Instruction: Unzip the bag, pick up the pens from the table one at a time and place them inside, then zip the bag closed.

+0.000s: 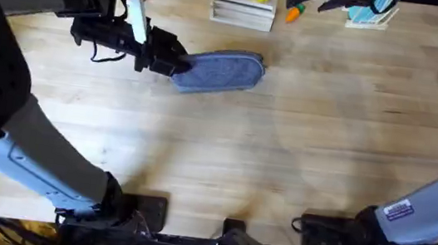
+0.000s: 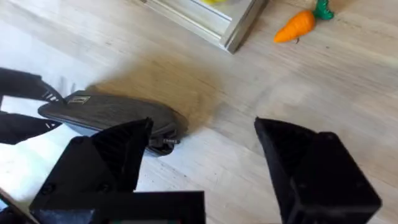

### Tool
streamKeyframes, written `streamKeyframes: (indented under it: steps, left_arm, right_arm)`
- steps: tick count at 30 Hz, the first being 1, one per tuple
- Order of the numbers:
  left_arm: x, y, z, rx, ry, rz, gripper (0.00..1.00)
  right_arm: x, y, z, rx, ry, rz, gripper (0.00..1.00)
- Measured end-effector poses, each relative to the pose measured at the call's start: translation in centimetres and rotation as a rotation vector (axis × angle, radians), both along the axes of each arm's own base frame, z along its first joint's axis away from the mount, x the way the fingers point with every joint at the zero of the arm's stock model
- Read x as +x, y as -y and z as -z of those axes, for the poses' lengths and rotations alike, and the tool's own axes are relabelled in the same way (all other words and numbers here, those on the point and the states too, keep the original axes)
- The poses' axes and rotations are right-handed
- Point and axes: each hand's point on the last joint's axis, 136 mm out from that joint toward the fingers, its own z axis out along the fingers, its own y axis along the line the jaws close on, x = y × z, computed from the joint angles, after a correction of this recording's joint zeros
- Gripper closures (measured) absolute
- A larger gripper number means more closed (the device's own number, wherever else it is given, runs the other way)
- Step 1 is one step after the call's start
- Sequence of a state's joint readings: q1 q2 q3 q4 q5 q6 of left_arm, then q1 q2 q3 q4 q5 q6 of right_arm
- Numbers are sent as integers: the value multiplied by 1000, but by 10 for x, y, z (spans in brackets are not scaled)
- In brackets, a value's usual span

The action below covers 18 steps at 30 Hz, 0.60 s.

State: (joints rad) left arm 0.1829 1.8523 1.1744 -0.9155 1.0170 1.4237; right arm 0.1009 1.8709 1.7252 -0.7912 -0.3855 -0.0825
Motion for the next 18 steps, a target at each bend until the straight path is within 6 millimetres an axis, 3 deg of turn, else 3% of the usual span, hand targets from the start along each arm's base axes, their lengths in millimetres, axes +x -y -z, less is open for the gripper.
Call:
streamKeyframes:
  steps: [5,7,13,18]
  left_arm:
    - [0,-1,-1,-5,-2,-7,73]
    - [0,-2,-1,-5,-5,-9,14]
    - [0,-2,0,1,-7,-9,6]
    - [-9,-9,3,64,-44,-12,6]
  right_arm:
    - [0,0,0,-8,8,-14,6]
    - [0,0,0,-13,13,-23,6]
    - [-2,-4,-2,-36,39,-66,5]
    - [-13,-2,-31,-102,114,-77,4]
